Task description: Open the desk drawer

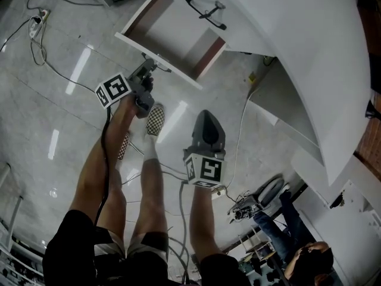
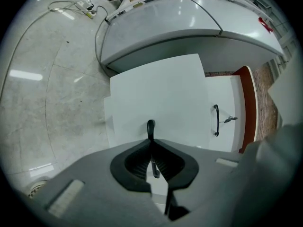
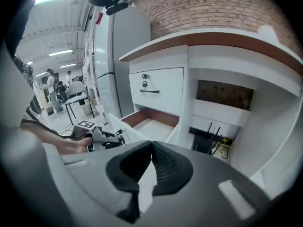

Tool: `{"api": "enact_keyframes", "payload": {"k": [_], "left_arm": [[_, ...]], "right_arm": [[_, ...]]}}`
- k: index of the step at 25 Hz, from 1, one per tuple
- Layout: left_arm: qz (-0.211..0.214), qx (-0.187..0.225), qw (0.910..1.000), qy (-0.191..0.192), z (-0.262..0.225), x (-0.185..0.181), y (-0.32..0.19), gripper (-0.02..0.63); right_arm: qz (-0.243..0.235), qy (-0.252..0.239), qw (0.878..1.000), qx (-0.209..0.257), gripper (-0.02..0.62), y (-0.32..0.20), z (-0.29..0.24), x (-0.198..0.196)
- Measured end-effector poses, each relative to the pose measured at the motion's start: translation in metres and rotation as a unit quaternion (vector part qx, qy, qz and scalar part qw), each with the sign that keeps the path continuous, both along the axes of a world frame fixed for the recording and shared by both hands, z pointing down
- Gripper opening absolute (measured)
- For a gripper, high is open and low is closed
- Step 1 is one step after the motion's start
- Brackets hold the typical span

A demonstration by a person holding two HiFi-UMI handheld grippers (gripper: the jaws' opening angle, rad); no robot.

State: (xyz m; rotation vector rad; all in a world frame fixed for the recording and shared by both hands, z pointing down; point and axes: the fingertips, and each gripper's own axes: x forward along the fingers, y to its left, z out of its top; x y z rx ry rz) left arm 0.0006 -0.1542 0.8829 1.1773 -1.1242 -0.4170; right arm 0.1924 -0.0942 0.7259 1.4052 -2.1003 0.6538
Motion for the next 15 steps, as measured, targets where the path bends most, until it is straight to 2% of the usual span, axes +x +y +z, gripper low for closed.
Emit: {"api": "enact_keyframes", "payload": {"k": [8,15], "left_arm": [[-0.007,-0.033,0.9993,-0.016,0.01,0.003,-0.009,0.02],[-0.009,-0.031,0.9993,-0.017,-0.002,-0.01,0.022,0.02]], "right_arm": [[-0.004,-0.012,1.0,-0.017,0.005,-0.032,0.007,0.013],[-0.004,-0.01,1.0,-0.008,0.005,-0.006,-0.008,0.003]]}}
